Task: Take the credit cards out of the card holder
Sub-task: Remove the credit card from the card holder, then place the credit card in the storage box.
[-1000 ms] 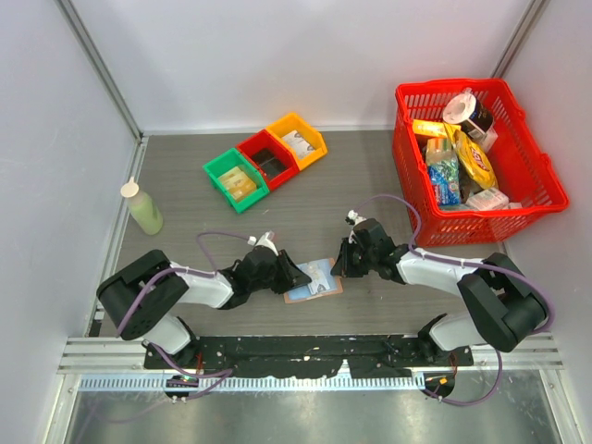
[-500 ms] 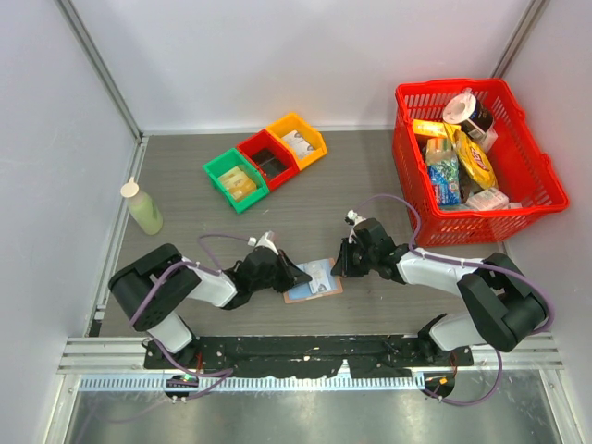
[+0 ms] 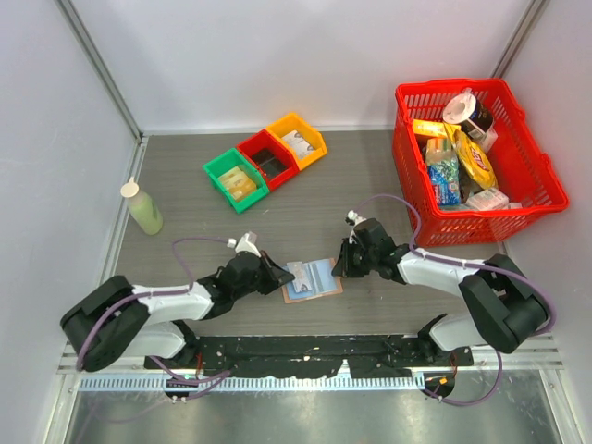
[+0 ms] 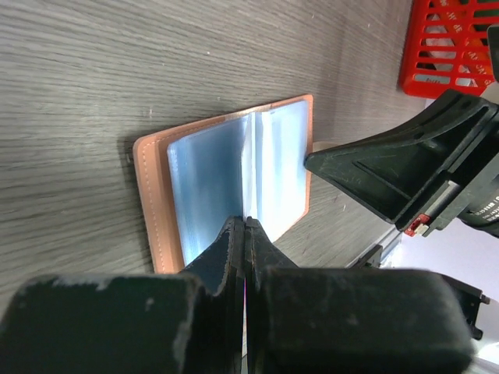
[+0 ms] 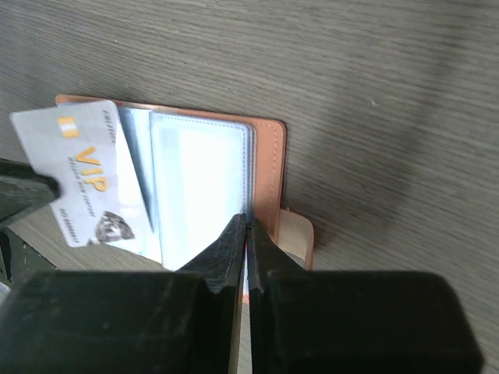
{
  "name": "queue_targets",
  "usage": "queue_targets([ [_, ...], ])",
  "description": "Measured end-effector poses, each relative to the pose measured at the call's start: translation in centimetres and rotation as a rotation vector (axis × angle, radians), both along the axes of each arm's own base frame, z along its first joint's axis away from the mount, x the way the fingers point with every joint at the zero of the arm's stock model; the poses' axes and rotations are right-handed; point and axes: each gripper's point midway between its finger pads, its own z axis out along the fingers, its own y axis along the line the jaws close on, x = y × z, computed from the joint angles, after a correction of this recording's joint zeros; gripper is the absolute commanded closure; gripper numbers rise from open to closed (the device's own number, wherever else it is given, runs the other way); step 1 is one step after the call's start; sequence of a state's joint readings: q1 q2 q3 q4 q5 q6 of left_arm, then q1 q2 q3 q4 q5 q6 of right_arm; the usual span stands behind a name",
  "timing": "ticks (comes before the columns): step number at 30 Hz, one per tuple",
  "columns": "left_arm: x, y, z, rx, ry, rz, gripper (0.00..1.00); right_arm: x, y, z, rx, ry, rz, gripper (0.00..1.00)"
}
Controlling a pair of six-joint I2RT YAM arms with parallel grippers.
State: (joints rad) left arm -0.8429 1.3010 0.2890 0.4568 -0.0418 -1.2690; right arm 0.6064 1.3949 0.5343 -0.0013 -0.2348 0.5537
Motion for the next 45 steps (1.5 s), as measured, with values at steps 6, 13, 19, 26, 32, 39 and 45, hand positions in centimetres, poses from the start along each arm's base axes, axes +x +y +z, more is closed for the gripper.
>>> queue_targets([
  [6, 0.3, 2.0, 2.5, 0.028, -0.092, 0.047, 1.0, 0.0, -0.5, 2.1, 0.0, -0.026, -0.027, 0.64],
  [13, 1.5, 3.8, 8.8, -0.062, -0.287, 0.134, 1.0, 2.1, 1.5, 10.7, 0.24, -0.213, -0.092, 0.36],
  [19, 2.0, 4.2, 12.8, -0.157, -0.399, 0.174, 1.0, 2.3, 3.8, 15.9, 0.498, -0.294, -0.107, 0.32],
  [26, 2.3, 3.7, 16.6, -0.281, -0.489, 0.185, 1.0, 1.1, 6.8, 18.0, 0.668, -0.275, -0.05, 0.32],
  [32, 2.5, 3.3, 18.9, -0.374, -0.528, 0.192, 1.0, 0.6, 8.4, 19.7, 0.759, -0.289, -0.005, 0.36],
  [39, 2.4, 2.8, 20.1, -0.44, -0.541, 0.185, 0.99, 0.4, 9.2, 20.6, 0.807, -0.308, 0.022, 0.93],
  [45, 2.4, 3.2, 19.3, -0.427, -0.541, 0.191, 0.8, 0.0, 9.0, 21.7, 0.83, -0.355, 0.044, 0.99],
])
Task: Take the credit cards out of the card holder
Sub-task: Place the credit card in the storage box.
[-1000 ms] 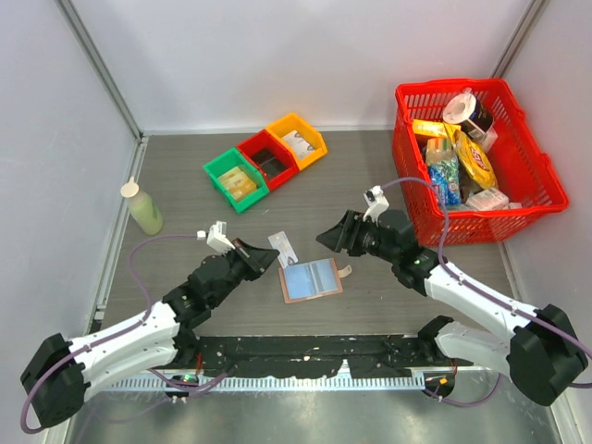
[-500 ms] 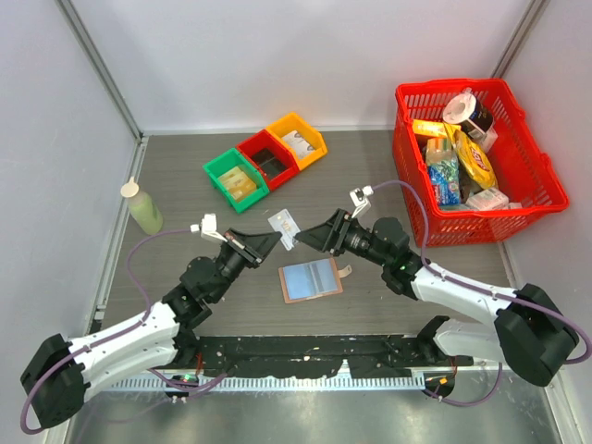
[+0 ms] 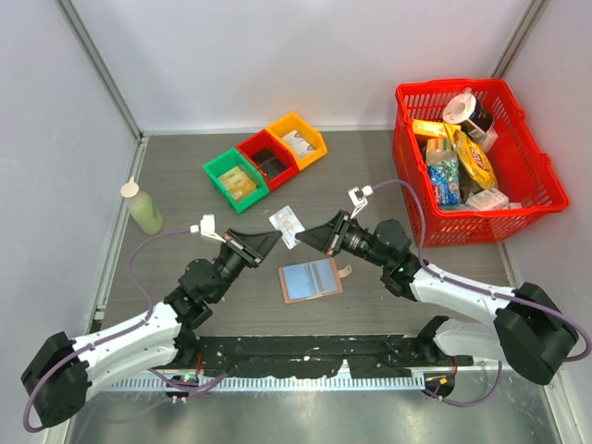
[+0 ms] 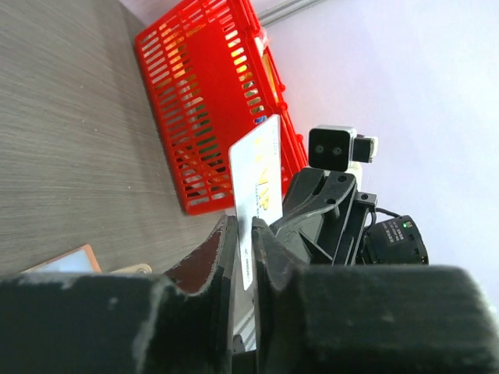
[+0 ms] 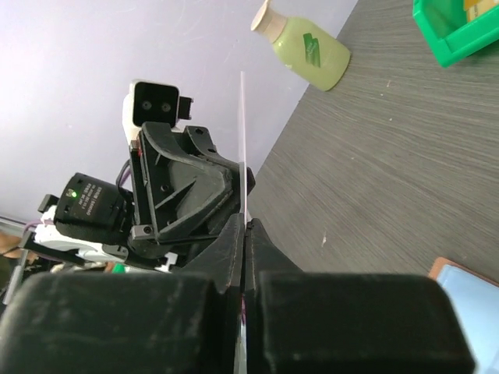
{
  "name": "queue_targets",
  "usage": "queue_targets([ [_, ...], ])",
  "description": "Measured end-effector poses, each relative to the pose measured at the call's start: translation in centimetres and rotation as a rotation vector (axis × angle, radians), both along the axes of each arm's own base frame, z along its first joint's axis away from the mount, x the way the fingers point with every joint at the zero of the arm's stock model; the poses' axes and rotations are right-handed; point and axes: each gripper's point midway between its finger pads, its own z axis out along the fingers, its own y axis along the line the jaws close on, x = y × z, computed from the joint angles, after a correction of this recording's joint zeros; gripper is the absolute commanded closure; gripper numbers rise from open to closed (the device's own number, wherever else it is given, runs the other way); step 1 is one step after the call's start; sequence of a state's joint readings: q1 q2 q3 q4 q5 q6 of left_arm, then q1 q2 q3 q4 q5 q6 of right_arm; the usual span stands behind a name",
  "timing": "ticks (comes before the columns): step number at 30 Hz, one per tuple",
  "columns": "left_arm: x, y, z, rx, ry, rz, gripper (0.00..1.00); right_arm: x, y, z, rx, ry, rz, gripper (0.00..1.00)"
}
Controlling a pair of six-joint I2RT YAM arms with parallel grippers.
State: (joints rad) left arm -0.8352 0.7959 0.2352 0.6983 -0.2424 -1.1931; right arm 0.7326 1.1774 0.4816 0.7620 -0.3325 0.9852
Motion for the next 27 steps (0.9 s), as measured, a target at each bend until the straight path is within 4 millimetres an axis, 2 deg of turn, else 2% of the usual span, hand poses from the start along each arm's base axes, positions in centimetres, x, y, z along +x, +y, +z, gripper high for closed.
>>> queue_targets([
  [5, -0.7, 0.5, -0.5, 0.085, -0.032, -0.007, 0.61, -0.6, -1.0, 0.0, -0.07, -0.059, -0.009, 0.99],
  [8, -1.1, 0.9, -1.4, 0.224, -0.063, -0.026, 0.52, -1.0, -2.0, 0.0, -0.157, -0.113, -0.013, 0.99],
  [10, -1.2, 1.1, -1.5, 0.335, -0.092, -0.045, 0.43, -1.2, -2.4, 0.2, -0.218, -0.159, -0.01, 0.99],
  [13, -1.0, 1.4, -0.3, 0.493, -0.158, -0.084, 0.31, -1.6, -3.2, 0.6, -0.318, -0.239, 0.009, 0.99],
  [15, -1.2, 1.2, 1.4, 0.606, -0.232, -0.157, 0.26, -2.0, -3.7, 0.6, -0.391, -0.287, 0.037, 0.99],
  [17, -0.9, 1.1, 2.0, 0.677, -0.264, -0.203, 0.23, -2.4, -4.0, 0.3, -0.458, -0.322, 0.072, 0.99],
  [21, -1.1, -0.6, 3.5, 0.817, -0.379, -0.387, 0.21, -3.5, -5.0, -0.5, -0.59, -0.383, 0.163, 0.99],
  [27, -2.8, -3.2, 1.7, 0.916, -0.538, -0.701, 0.23, -5.0, -5.9, -0.6, -0.679, -0.464, 0.273, 0.99],
])
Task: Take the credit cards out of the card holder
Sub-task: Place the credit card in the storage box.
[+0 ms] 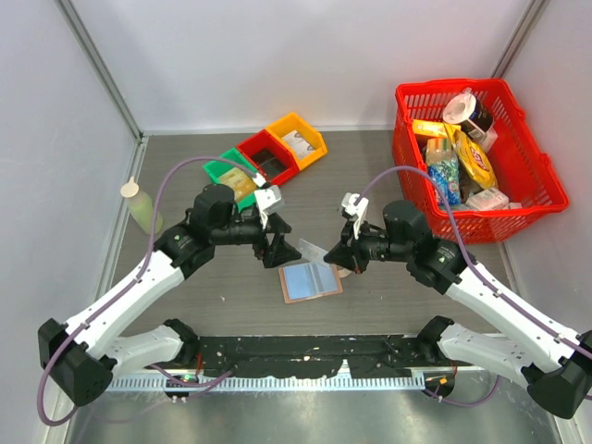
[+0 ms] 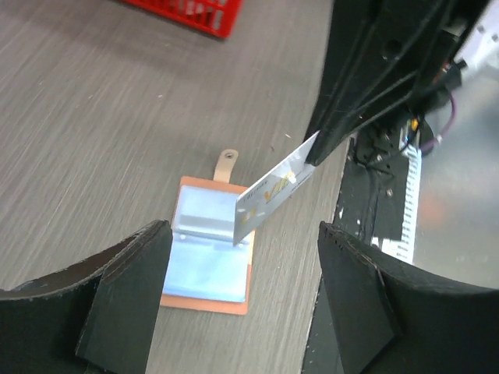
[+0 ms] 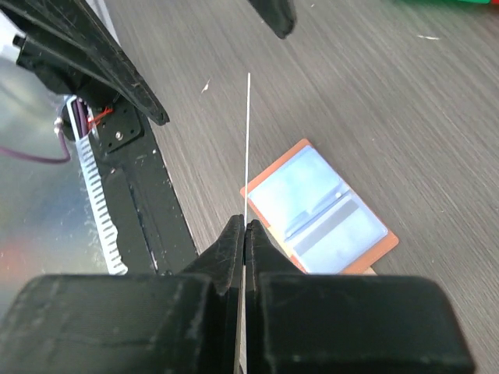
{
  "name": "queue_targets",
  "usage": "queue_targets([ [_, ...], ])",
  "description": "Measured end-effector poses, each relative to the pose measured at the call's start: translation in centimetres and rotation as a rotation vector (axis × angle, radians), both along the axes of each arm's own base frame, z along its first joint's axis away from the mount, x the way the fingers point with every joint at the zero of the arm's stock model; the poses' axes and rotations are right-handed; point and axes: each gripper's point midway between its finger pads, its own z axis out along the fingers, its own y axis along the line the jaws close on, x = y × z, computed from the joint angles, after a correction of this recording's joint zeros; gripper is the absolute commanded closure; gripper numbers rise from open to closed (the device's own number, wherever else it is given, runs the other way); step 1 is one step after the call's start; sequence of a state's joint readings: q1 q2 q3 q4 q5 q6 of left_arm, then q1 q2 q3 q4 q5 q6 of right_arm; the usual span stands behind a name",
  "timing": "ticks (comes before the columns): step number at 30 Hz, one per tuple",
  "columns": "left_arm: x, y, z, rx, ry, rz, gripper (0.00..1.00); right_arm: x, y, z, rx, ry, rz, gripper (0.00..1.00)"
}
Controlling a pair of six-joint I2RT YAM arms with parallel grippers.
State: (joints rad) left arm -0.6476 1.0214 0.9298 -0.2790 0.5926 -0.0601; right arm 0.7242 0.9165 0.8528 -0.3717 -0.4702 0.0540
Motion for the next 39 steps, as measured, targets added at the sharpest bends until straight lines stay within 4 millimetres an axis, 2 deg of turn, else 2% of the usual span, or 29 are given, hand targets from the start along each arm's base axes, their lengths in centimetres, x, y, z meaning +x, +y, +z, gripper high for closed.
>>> queue_targets([
  [5, -1.0, -1.4, -0.4, 0.024, -0.032, -0.188, 0.31, -1.2, -0.2, -0.5, -0.027, 0.0, 0.073, 0.99],
  [10, -1.7, -2.1, -0.3, 0.014, -0.063, -0.289, 0.47, -1.7, -0.2, -0.8, -0.035, 0.003, 0.107, 0.99],
  [17, -2.4, -2.6, -1.4, 0.023, -0.021, -0.386, 0.55, -2.0, 0.0, -1.1, -0.038, 0.016, 0.13, 0.99],
  [22, -2.8, -2.7, -1.7, 0.033, 0.006, -0.42, 0.8, -2.0, 0.0, -1.1, -0.037, 0.018, 0.134, 0.99],
  [24, -2.9, -2.6, -1.7, 0.037, 0.009, -0.427, 0.98, -2.0, 0.0, -1.1, -0.037, 0.018, 0.134, 0.99],
  [30, -3.3, -2.2, -2.0, 0.057, 0.022, -0.437, 1.0, -2.0, 0.1, -1.3, -0.041, 0.022, 0.135, 0.96],
  [32, -3.2, -2.2, -2.1, 0.063, 0.03, -0.43, 1.0, -1.9, 0.1, -1.4, -0.044, 0.026, 0.13, 0.81],
  [33, -3.1, -2.2, -2.1, 0.067, 0.033, -0.42, 1.0, -1.8, 0.1, -1.4, -0.045, 0.028, 0.123, 0.62],
  [34, -2.9, -2.1, -2.2, 0.07, 0.036, -0.407, 1.0, -1.7, 0.0, -1.4, -0.047, 0.03, 0.111, 0.54],
  [35, -2.6, -2.0, -2.2, 0.074, 0.048, -0.386, 1.0, -1.4, -0.1, -1.5, -0.051, 0.03, 0.095, 0.42],
  [37, -1.4, -1.7, -2.2, 0.071, 0.063, -0.331, 1.0, -0.9, -0.3, -1.4, -0.055, 0.029, 0.053, 0.31],
  [39, 1.2, -1.0, -1.9, 0.051, 0.092, -0.225, 1.0, -0.2, -0.7, -1.1, -0.055, 0.013, -0.004, 0.25],
])
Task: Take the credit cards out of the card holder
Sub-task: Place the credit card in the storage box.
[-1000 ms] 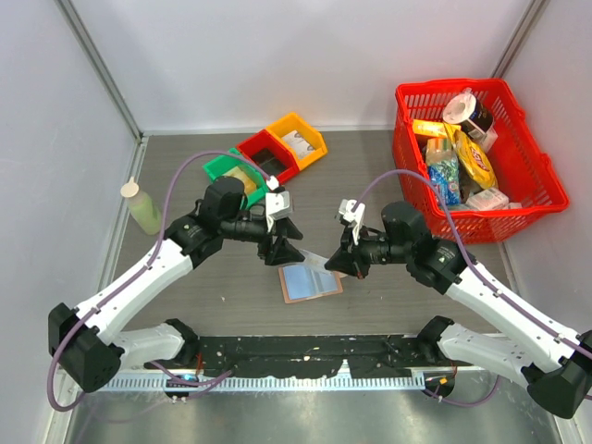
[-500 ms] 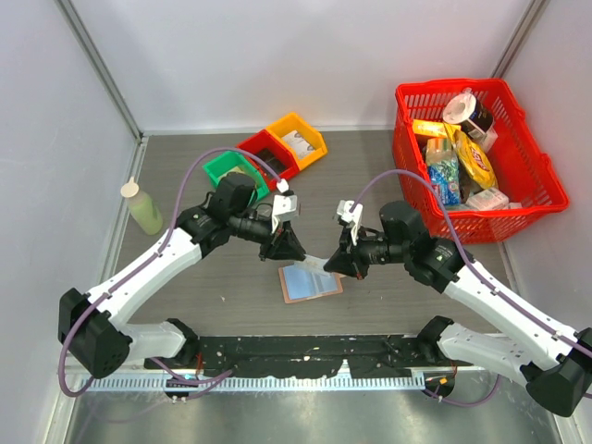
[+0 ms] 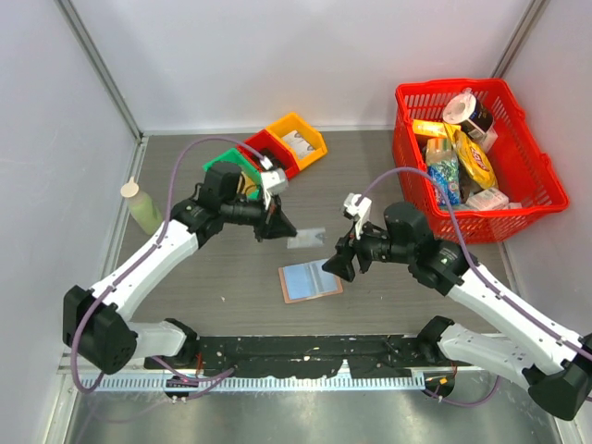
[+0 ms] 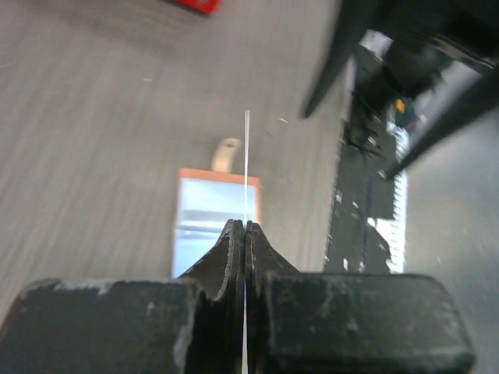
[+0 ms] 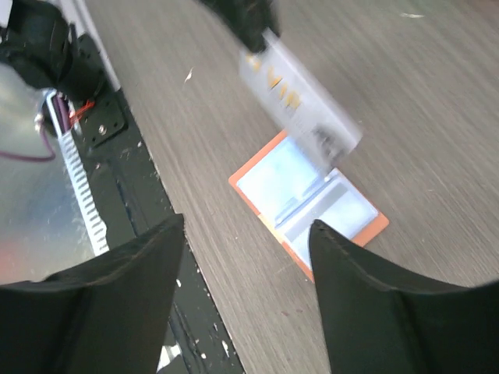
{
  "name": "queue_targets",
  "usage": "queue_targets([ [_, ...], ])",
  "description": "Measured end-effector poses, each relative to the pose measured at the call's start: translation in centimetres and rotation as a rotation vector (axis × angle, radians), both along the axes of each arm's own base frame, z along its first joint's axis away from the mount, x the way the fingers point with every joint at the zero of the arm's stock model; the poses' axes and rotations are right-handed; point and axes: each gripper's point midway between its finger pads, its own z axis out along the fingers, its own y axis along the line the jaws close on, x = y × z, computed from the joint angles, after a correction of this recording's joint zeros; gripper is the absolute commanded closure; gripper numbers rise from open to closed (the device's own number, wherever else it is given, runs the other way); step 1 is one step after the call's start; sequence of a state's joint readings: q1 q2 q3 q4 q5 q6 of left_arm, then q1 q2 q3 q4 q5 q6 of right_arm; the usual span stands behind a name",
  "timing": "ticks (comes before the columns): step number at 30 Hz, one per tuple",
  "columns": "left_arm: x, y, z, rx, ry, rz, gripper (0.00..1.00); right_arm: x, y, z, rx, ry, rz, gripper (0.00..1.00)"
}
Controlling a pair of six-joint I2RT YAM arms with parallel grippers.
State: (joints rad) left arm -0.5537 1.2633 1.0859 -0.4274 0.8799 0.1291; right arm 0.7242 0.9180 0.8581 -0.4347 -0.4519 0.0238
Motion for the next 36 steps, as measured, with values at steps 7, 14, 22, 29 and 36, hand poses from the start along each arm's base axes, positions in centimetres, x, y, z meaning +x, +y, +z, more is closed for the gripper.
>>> queue_targets([
  [7, 10.5, 2.0, -1.1, -0.011, 0.11, 0.394, 1.0, 1.5, -2.1, 2.6, 0.052, -0.082, -0.186, 0.19],
  [14, 22.8, 2.6, -0.6, -0.07, 0.161, 0.681, 1.0, 2.6, -4.3, 2.7, 0.057, -0.114, -0.339, 0.19],
  [22, 32.7, 1.8, -3.7, -0.089, 0.198, 0.799, 1.0, 3.1, -4.9, 2.0, 0.036, -0.117, -0.384, 0.19],
  [29, 37.5, 0.2, -8.3, -0.098, 0.224, 0.811, 1.0, 3.5, -4.5, -0.6, -0.026, -0.064, -0.38, 0.19],
  [36, 40.7, -0.5, -10.6, -0.129, 0.207, 0.839, 0.99, 3.5, -4.5, -1.9, -0.053, -0.038, -0.382, 0.19],
])
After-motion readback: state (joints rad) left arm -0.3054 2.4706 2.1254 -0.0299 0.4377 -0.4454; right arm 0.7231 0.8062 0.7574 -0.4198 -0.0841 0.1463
